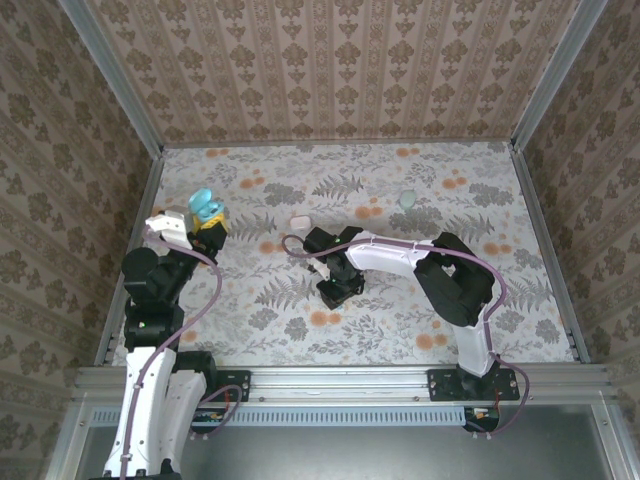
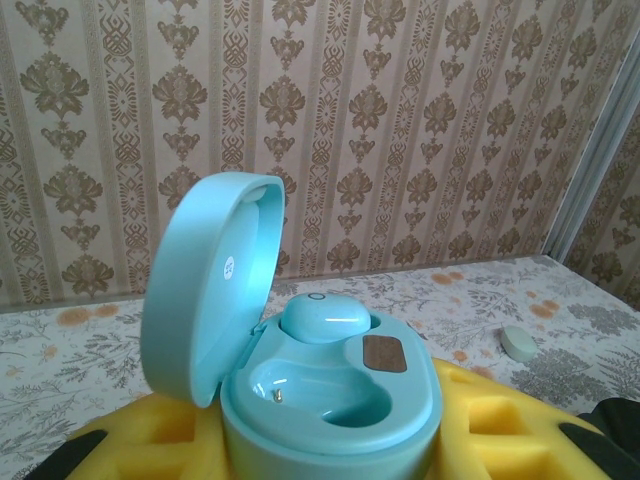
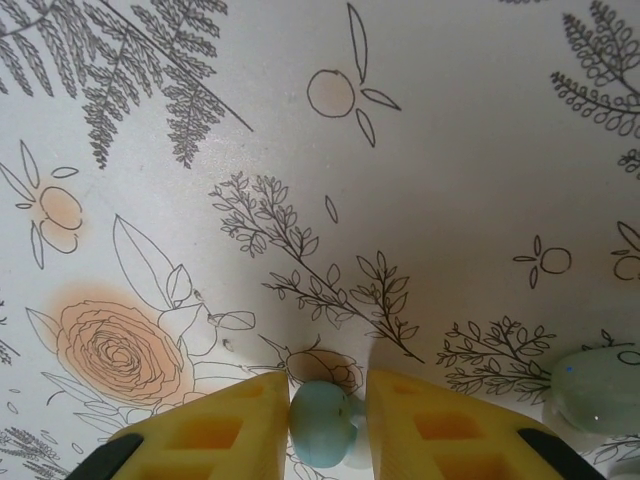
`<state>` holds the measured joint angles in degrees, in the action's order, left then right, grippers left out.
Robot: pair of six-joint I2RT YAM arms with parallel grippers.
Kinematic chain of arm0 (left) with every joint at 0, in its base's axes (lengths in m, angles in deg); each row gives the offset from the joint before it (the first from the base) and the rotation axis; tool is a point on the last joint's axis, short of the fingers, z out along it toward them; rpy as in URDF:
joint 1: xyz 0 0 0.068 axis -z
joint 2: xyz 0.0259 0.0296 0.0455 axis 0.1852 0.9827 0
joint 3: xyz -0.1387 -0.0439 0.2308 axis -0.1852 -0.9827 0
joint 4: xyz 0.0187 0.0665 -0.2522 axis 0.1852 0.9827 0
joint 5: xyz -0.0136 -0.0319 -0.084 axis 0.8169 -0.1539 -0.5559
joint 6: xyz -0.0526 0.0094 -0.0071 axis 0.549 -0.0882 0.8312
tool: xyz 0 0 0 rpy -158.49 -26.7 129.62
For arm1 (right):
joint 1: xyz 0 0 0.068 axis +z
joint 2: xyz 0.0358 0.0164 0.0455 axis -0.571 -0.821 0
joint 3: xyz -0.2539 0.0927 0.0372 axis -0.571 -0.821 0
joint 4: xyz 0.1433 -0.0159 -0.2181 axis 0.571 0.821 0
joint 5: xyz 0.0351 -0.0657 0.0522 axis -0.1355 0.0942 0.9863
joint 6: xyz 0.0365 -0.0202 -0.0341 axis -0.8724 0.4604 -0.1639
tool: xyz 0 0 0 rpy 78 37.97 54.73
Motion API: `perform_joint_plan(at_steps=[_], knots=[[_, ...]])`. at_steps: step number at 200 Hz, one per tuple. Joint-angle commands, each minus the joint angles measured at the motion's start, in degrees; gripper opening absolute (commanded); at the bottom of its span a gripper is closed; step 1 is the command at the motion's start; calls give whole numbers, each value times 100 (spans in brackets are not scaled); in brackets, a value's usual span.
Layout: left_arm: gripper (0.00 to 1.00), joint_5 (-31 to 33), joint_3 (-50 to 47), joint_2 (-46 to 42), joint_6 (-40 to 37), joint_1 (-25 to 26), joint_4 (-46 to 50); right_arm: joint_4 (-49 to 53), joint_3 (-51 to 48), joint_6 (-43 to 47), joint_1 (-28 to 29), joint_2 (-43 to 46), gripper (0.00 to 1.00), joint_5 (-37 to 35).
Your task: Insert the wireless bluetooth earbuds into the charging case
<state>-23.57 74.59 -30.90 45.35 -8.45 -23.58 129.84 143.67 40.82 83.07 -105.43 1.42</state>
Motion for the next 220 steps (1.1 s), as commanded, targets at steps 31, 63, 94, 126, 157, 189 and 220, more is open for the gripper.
perform_joint_plan(at_steps=[31,63,94,126,157,189,220], knots=[[35,-89,111,24,88,39,-246,256,160,-91,-7,-127,29,-114],[35,-153,111,70,82,52,-288,239,154,-154,-2,-207,29,-128],[35,-227,128,138,62,98,-297,220,121,-269,6,-206,25,-159],[35,-264,146,206,53,171,-303,158,119,-388,-2,41,21,-138],[35,-329,157,341,21,296,-383,107,107,-494,-83,602,20,29],[35,-433,94,647,29,559,-759,-313,-125,-859,-400,1473,20,571],[36,-553,113,1068,-265,1035,-988,-955,-447,-1438,-861,2381,20,1410]])
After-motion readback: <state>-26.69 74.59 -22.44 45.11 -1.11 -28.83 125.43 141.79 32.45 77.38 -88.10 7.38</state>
